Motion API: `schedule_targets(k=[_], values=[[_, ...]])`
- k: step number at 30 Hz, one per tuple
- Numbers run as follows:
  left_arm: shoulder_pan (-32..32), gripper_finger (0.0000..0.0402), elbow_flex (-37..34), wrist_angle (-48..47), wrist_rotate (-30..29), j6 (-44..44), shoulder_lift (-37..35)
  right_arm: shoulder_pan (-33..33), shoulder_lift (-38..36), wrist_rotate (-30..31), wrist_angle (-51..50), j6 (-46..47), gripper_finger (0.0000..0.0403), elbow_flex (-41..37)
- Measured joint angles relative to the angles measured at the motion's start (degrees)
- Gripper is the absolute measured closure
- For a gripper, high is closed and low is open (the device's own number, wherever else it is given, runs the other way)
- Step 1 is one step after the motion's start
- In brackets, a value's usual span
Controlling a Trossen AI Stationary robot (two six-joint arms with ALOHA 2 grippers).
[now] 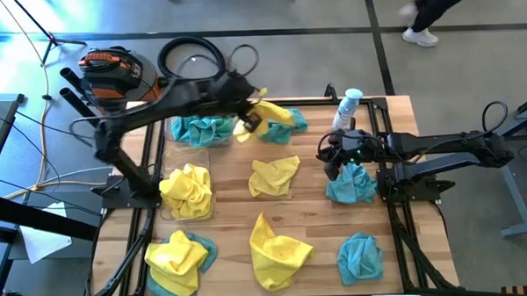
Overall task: Sort microfiber towel by color & place in baskets
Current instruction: Put the yellow towel into the bottom transparent bin
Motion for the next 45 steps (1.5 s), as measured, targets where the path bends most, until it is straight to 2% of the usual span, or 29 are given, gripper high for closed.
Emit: schedule_targets(k=[7,13,17,22,24,27,36,45], values=[[-8.02,0.0401,0.0,-11.48,-6.99,-6.45,-12.32,1.04,0.0,0.05,0.23,6.65,0.0345,0.0],[-18.95,0.0401,0.0,-20.74,-12.09,-16.33,-19.96,4.15,0.0,2.3,0.28,12.38,0.038,0.0],[-26.86,0.0401,0.0,-27.1,-16.34,-24.31,-23.05,6.38,0.0,6.94,0.29,15.27,0.0399,0.01],[-34.76,0.0401,-0.01,-38.32,-20.35,-35.74,-25.01,8.0,0.04,10.14,-0.26,17.66,0.0399,0.02],[-36.74,0.0401,-0.77,-37.99,-21.24,-37.84,-25.53,8.21,0.04,10.47,-0.82,18.46,0.0399,0.02],[-38.28,0.0401,-1.31,-38.39,-22.36,-38.6,-26.62,8.33,0.04,10.54,-1.71,18.6,0.0399,0.02],[-37.07,0.0401,-2.25,-38.39,-22.96,-35.47,-31.92,8.33,0.06,10.61,-4.99,21.4,0.0399,0.02],[-33.96,0.0401,-12.64,-38.4,-14.52,-38.34,-39.35,8.31,0.07,10.65,-5.2,18.3,0.0399,0.02]])
